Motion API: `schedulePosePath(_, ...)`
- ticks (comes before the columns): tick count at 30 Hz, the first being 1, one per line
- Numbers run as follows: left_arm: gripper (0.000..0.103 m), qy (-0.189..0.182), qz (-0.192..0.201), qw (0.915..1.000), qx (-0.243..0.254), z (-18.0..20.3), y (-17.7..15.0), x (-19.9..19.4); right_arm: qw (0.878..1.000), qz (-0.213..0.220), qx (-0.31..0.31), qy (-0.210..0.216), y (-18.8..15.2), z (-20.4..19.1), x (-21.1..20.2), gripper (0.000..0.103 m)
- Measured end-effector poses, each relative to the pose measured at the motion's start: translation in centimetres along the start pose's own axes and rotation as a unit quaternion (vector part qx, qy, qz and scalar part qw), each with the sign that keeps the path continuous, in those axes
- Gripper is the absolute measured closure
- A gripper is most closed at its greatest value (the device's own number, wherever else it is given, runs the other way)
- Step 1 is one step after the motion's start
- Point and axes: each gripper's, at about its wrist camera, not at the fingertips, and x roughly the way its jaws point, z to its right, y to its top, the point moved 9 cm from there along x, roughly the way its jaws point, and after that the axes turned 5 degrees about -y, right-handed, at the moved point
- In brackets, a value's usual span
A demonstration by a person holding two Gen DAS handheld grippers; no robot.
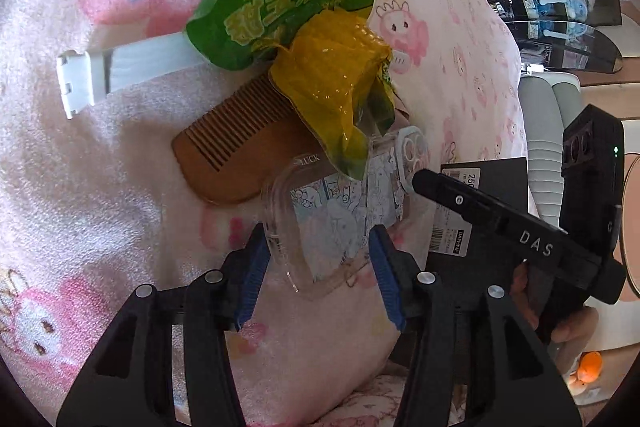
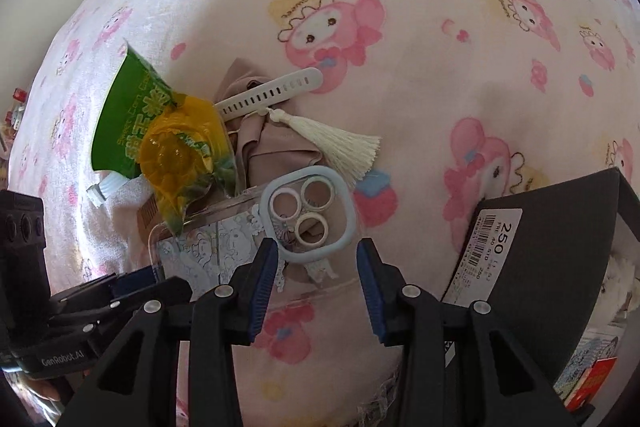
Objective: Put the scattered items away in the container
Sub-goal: 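Grasp the clear phone case with the right gripper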
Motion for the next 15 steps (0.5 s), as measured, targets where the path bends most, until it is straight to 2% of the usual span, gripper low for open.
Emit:
schedulePosePath(2, 0.053, -0.007, -0.005, 1.0, -0.002, 0.0, 0.1, 0.1, 1.0, -0.003, 0.006, -0.017, 0.6, 0.6, 0.2, 0.064)
schedulePosePath(4, 0.057, -0.006, -0.005, 1.0, -0.003, -0.2, 0.3, 0.0, 0.999, -0.018, -0.006, -0.033, 0.9, 0.8, 0.9, 0.048)
schedulePosePath(6, 0.071, 0.008, -0.002, 1.0, -0.001, -0.5, 0.4, -0.2, 0.997, -0.044, -0.027, -0.053, 0.7, 0.6, 2.0, 0.042)
schedulePosePath(8, 0.073, 0.011, 0.008, 0.9999, -0.005, -0.7, 0.5, -0.6, 0.997, -0.055, -0.031, -0.051, 0.8, 0.7, 2.3, 0.041)
schedulePosePath(11, 0.077, -0.004, 0.024, 0.9997, -0.003, -0.3, -0.1, -1.9, 0.997, -0.07, -0.012, -0.001, 0.4, 0.7, 1.9, 0.045)
schedulePosePath(12, 0.077, -0.005, 0.032, 0.9995, 0.0, -0.1, -0.4, -2.6, 0.996, -0.082, -0.015, 0.034, -0.2, -0.1, 1.8, 0.043)
schedulePosePath(13, 0.078, 0.01, 0.04, 0.9991, 0.004, -0.3, -0.8, -3.2, 0.993, -0.098, -0.02, 0.055, -1.2, -0.7, 1.8, 0.043)
schedulePosePath(15, 0.077, 0.023, 0.055, 0.9982, 0.003, -0.6, -1.6, -4.6, 0.991, -0.1, -0.043, 0.074, -2.8, -2.0, 1.5, 0.042)
